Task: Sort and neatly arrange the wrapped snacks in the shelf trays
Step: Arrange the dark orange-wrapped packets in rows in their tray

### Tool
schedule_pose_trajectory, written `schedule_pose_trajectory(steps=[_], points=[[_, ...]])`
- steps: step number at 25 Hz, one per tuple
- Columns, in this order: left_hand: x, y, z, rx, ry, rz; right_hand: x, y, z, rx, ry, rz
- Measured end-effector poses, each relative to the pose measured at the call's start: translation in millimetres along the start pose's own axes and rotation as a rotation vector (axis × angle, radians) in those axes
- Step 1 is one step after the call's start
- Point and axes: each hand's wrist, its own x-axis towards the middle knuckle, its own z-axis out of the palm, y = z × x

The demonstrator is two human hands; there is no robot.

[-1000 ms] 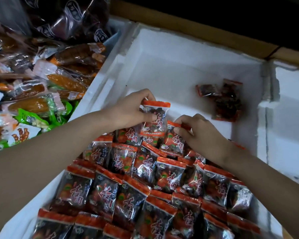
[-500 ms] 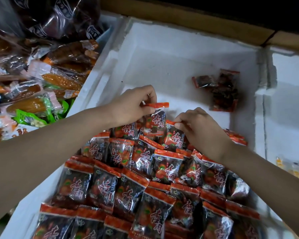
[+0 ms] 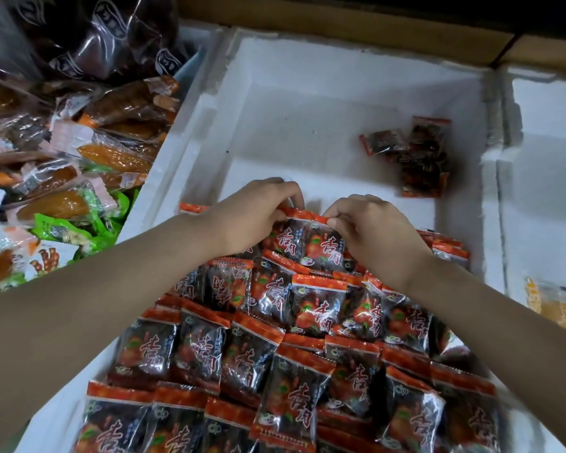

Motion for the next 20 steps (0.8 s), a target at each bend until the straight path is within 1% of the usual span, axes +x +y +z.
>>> schedule_pose_trajectory(steps=[3,4,6,8,10,11,14,17,20], points=[[-1,2,3,-0.004,0.078,-0.024,-4,-2,-3,-0.015,0.006,-0.034],[-3,3,3,0.025,0.08,-0.012,-7,-1,-7,-0.02,0.023,-0.034],[-8,6,3,0.158,0.07,0.062,-17,6,-20,-0.022,0.038,0.008],[-14,11,4,0.288,0.038,0.145,-31,19,-33,-0.048,-0.04,0.068],[-18,17,7,0.339,-0.006,0.179,-42,29,-40,-0.079,-0.162,0.111],[-19,20,9,0.36,-0.018,0.177,-44,32,-41,-0.082,-0.19,0.112],[-19,22,15,0.414,-0.011,0.162,-36,33,-36,-0.031,-0.129,0.095],[-18,22,18,0.418,0.008,0.142,-24,32,-32,0.073,-0.097,0.184],[-19,23,22,0.413,0.025,0.13,-22,32,-29,0.095,-0.079,0.226]])
